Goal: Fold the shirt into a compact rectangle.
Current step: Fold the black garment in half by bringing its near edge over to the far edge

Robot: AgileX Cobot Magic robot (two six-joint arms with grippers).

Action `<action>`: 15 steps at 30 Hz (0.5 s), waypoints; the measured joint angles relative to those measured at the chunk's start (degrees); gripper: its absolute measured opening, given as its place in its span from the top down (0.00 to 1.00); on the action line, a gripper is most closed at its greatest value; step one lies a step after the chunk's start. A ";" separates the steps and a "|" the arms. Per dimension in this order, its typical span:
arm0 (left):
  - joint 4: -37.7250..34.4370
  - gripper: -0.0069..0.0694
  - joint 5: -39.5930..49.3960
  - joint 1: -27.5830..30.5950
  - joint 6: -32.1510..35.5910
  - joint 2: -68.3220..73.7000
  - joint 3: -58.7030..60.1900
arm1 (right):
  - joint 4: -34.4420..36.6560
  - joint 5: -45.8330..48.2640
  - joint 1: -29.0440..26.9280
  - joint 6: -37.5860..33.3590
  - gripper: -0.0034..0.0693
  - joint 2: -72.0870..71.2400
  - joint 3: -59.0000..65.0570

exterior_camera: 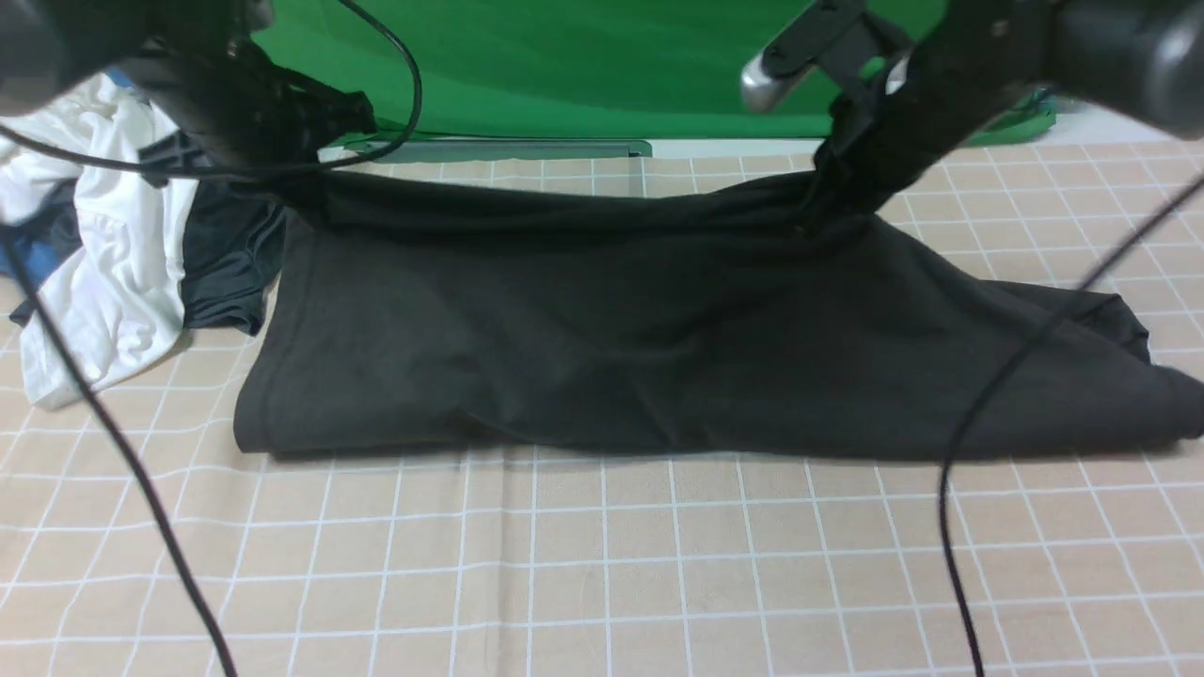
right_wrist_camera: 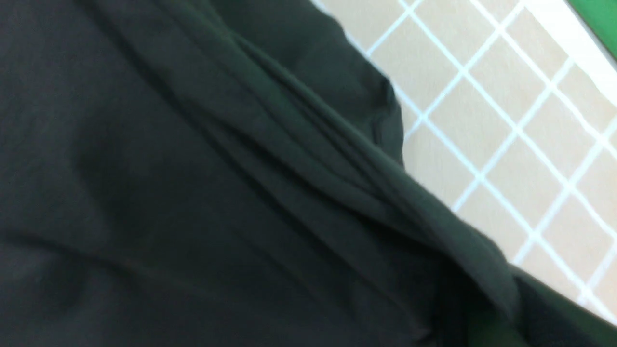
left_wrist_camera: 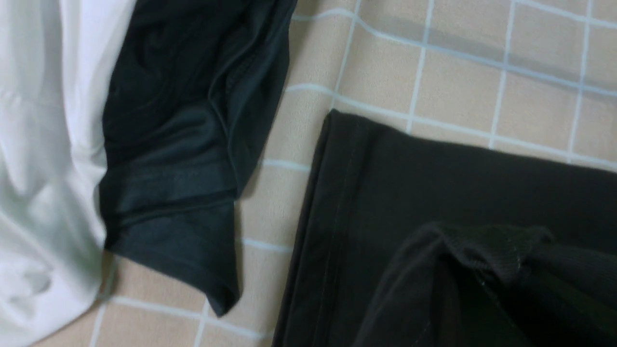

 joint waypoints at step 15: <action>0.84 0.73 -3.86 2.28 -1.82 6.11 -3.16 | 0.00 -12.87 0.00 -0.34 0.81 11.52 -6.10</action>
